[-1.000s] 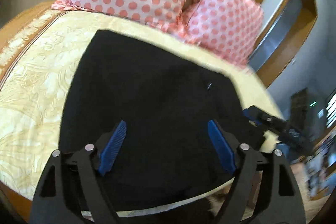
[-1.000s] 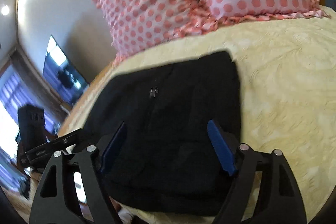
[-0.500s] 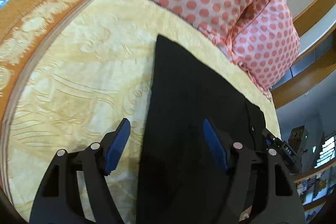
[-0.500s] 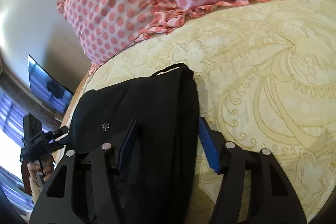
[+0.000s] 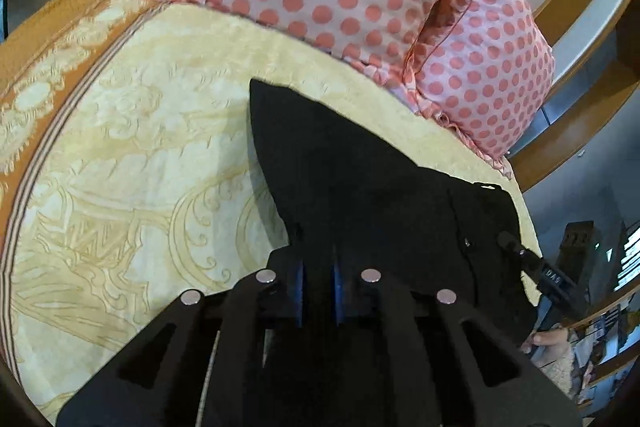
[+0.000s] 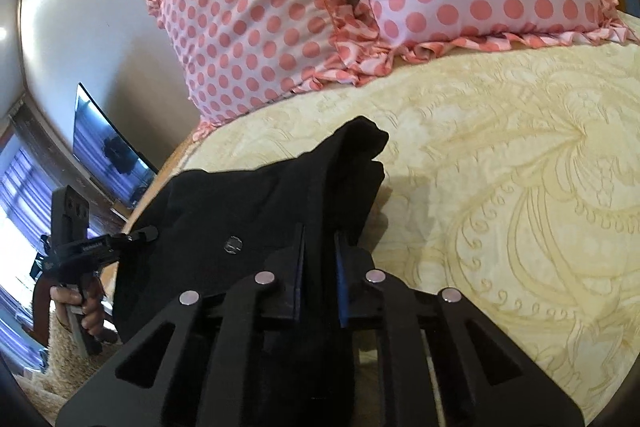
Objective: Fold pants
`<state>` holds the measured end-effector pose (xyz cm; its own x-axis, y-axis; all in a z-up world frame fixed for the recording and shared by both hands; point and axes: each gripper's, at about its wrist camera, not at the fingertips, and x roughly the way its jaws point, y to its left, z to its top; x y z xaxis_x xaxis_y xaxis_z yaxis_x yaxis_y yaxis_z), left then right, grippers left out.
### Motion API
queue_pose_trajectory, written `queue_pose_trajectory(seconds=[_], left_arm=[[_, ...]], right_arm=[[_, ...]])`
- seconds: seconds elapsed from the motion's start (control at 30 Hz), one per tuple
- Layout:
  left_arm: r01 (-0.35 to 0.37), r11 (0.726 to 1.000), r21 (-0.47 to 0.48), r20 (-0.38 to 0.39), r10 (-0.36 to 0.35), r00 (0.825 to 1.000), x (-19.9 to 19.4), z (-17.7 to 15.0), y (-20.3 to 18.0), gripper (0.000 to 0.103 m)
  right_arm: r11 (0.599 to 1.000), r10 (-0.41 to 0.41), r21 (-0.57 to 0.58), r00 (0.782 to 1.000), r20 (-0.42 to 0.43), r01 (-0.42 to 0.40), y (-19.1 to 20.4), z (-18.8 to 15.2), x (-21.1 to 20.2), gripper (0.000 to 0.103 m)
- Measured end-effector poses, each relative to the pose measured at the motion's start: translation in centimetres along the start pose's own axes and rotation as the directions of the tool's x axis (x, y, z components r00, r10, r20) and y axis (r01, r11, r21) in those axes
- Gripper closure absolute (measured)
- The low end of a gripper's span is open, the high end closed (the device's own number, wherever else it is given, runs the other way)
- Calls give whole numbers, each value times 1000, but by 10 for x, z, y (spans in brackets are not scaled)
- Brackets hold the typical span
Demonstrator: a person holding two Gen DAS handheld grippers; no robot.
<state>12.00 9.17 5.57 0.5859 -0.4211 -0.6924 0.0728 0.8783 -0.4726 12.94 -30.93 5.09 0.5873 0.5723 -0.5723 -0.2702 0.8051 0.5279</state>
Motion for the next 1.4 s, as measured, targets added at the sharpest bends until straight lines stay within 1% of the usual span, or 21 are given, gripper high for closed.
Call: queue_pose_trajectory(seconds=[0.1,0.17,0.23,0.33,0.37,0.43,0.5,0.57,0.6,0.63,0.7,0.73,0.77,0.87,0.97,1.03,1.13,1.2,1.27,1.33,1.4], left_arm=[[15,1000,11,26,-15,1000,-2,17,-12,93],[29,999,29,57,-31,998,0,38,-26,94],[7,998,62,93,-12,996,7,54,-39,93],[-52,995,84,125,41,991,29,81,-50,93],[-69,994,79,108,60,992,43,89,-49,93],[-69,997,25,34,68,997,69,96,-37,93],[-102,994,-26,-38,101,994,96,96,-24,92],[-124,991,-52,-49,121,991,106,92,-15,84],[-124,991,-55,-38,122,992,104,91,-15,82],[-130,990,-54,-30,129,991,100,90,-15,80],[-158,987,-34,16,158,987,82,85,-20,79],[-158,987,-18,45,158,986,71,82,-24,76],[-136,991,6,79,135,988,55,76,-29,65],[-27,997,69,101,20,995,28,54,-49,48],[77,988,131,40,-83,996,24,27,-67,40],[102,984,148,-10,-102,995,33,15,-73,37],[61,990,129,-101,-48,994,64,3,-66,37],[46,990,136,-46,-40,998,64,2,-64,36],[27,991,128,-33,-23,999,58,-1,-67,33],[-9,987,161,19,6,1000,44,-10,-72,22],[-108,968,224,104,87,991,28,-26,-79,14]], right_arm=[[999,35,7,999,14,-35,3,23,-2,91],[999,14,-32,999,44,-13,10,39,-2,91],[997,-15,-70,994,105,22,14,60,-2,91],[999,-52,-8,985,163,54,-5,83,4,91],[998,-69,23,984,161,66,-14,86,9,91],[989,-119,100,989,92,110,-38,85,31,91],[979,-174,107,985,20,171,-47,79,53,91],[974,-209,93,978,7,207,-46,74,60,89],[968,-240,71,971,8,239,-42,74,59,83],[962,-267,57,964,7,266,-39,74,57,70],[935,-353,29,935,27,352,-30,73,44,54],[941,-337,22,939,71,337,-24,71,30,50],[950,-312,17,945,97,312,-19,69,20,49],[985,-164,-28,975,151,170,3,53,-11,43],[998,-50,-39,994,97,54,17,35,-16,43],[1000,-1,0,999,34,1,15,24,-5,43],[995,-37,89,998,-55,42,-6,12,22,43],[991,-16,133,1000,-17,18,-11,10,21,43],[990,-52,128,999,-8,53,-3,10,15,40],[992,-108,71,994,37,105,14,4,4,18],[989,-144,-5,985,96,145,32,-11,-9,15]])
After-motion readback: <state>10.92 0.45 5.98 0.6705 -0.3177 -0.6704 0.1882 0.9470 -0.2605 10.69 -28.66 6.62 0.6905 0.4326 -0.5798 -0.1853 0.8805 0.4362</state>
